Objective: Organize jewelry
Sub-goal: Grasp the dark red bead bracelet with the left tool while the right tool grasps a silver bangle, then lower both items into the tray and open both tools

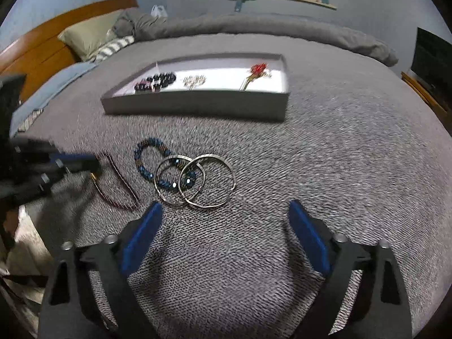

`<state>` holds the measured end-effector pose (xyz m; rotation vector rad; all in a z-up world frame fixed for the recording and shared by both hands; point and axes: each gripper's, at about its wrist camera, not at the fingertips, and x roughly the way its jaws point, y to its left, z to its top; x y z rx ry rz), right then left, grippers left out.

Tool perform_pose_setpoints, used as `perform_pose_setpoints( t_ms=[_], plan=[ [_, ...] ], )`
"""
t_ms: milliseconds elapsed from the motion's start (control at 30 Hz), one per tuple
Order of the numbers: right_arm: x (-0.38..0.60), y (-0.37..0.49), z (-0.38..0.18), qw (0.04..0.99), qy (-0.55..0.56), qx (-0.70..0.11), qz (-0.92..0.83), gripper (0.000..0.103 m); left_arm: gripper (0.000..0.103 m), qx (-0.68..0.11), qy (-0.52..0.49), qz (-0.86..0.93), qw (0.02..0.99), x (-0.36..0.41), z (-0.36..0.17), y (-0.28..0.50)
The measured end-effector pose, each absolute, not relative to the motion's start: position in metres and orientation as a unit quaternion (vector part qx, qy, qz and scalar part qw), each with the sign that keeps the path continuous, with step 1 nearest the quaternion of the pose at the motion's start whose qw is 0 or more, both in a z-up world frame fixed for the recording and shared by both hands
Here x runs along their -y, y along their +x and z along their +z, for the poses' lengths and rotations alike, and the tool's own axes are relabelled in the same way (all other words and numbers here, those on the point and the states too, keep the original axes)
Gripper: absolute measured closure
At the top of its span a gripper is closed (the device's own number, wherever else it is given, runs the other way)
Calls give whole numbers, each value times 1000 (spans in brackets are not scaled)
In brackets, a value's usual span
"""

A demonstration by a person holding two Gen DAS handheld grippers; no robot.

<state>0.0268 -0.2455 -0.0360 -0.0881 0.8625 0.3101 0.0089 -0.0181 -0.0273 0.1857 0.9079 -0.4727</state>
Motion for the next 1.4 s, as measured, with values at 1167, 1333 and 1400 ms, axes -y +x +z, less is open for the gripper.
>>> perform_pose_setpoints(
  t_ms=[1167,1333,1400],
  plan=[
    [242,37,-16,900,-6,-402,170,52,98,-405,84,-244,877,6,-11,-2],
    [240,38,5,908,-20,-381,174,52,98,-378,93,-247,887,4,15,-2],
    [239,41,13,911,-23,-372,175,52,98,-366,97,-244,893,3,26,2]
  ],
)
